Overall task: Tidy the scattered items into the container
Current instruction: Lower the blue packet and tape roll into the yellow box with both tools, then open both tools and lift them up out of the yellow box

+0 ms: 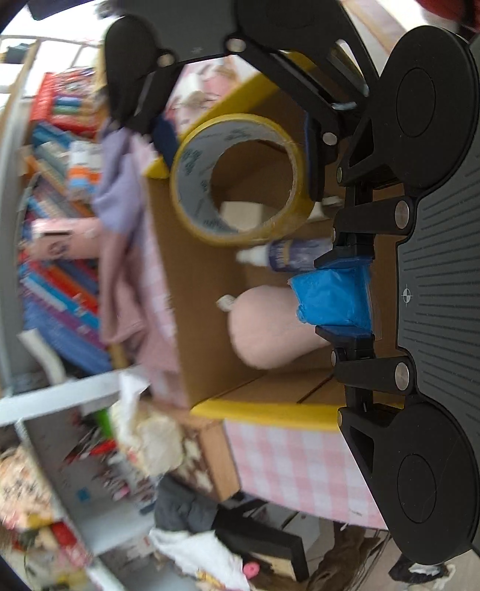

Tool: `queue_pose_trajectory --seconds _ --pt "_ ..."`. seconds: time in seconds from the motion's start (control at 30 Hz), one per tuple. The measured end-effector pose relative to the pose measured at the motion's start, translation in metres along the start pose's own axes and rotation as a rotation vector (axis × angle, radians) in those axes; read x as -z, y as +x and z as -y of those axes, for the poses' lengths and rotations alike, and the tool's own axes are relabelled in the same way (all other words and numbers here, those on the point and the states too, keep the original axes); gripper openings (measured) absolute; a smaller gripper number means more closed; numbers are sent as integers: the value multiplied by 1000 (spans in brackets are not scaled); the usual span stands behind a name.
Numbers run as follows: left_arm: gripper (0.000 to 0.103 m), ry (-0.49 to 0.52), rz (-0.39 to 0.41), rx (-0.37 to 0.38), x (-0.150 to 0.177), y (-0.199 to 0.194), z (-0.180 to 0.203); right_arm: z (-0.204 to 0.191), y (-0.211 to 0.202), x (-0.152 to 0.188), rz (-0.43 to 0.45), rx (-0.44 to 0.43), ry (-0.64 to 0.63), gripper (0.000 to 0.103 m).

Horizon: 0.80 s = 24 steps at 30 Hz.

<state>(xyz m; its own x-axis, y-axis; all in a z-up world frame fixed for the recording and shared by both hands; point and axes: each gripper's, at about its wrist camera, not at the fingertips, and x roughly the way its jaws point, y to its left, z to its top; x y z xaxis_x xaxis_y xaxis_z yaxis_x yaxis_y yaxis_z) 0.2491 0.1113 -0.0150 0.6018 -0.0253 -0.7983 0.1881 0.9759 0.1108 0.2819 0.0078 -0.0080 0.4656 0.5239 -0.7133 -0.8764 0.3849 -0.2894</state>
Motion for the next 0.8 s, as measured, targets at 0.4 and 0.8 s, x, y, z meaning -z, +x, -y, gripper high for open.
queue_pose_trajectory --seconds 0.4,0.8 --pt "29 3 -180 146 -5 33 -7 24 45 -12 -219 -269 39 91" --pt "57 69 -171 100 -7 31 2 33 62 -5 -308 -347 148 92"
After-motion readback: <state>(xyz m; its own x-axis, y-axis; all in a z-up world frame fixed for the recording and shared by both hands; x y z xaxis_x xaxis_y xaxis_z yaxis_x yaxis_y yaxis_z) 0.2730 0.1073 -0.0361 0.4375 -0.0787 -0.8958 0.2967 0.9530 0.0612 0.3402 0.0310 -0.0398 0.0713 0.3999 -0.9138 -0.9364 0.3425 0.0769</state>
